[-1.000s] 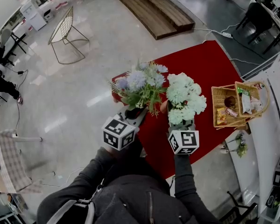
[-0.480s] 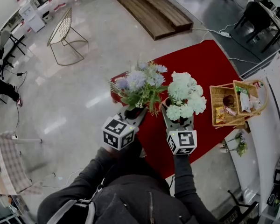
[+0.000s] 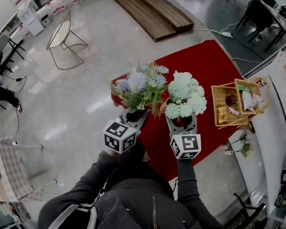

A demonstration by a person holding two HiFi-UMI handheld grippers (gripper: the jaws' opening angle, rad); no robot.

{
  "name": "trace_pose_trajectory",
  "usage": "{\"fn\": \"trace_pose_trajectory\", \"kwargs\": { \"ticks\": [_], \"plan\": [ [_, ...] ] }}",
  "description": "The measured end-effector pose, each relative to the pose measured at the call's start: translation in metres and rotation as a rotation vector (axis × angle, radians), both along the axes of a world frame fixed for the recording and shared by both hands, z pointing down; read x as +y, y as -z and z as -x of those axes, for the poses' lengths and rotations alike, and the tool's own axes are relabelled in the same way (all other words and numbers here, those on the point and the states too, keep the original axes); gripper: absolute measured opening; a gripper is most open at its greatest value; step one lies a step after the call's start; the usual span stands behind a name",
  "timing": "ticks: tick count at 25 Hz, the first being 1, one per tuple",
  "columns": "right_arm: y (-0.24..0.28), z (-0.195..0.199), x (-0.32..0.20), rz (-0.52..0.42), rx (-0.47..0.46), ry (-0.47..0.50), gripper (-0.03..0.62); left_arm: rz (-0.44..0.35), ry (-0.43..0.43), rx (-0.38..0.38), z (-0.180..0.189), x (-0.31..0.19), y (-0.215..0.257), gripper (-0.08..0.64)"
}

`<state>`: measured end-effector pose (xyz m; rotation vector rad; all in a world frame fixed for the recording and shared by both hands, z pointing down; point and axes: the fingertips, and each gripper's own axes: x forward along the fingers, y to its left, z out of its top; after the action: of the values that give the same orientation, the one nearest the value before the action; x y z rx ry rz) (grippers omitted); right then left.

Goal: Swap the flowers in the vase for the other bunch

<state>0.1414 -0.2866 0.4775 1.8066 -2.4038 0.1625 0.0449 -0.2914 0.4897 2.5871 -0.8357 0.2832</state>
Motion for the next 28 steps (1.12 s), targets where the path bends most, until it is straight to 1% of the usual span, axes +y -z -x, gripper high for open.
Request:
{"fn": "trace_pose_trajectory", "kwargs": {
  "ticks": [3,7,12,17,25,27,28],
  "plan": [
    [0.003,-0.004,0.007,-0.010,-0.024,-0.013,0.244,-0.005,0.000,-0.002,-0.001,0.002,0.001,0.046],
    [0.004,-0.008,0.019,-0.018,-0.027,-0.015,0.244,-0.014,0.005,-0.005,0.000,0.007,0.002,0.046],
    [0.004,-0.011,0.037,-0.016,-0.054,-0.023,0.244,-0.023,0.022,-0.002,0.003,0.009,0.005,0.046],
    [0.005,-0.018,0.059,-0.022,-0.165,-0.042,0.244,-0.032,0.040,0.002,0.005,0.012,0.008,0.046],
    [0.017,-0.021,0.100,-0.060,-0.279,-0.055,0.242,-0.052,0.048,-0.006,0.013,0.026,0.012,0.046],
    [0.022,-0.022,0.109,-0.072,-0.318,-0.061,0.233,-0.058,0.046,-0.006,0.013,0.030,0.014,0.046],
    [0.024,-0.023,0.114,-0.077,-0.337,-0.065,0.215,-0.062,0.044,-0.005,0.013,0.033,0.015,0.046]
  ]
}}
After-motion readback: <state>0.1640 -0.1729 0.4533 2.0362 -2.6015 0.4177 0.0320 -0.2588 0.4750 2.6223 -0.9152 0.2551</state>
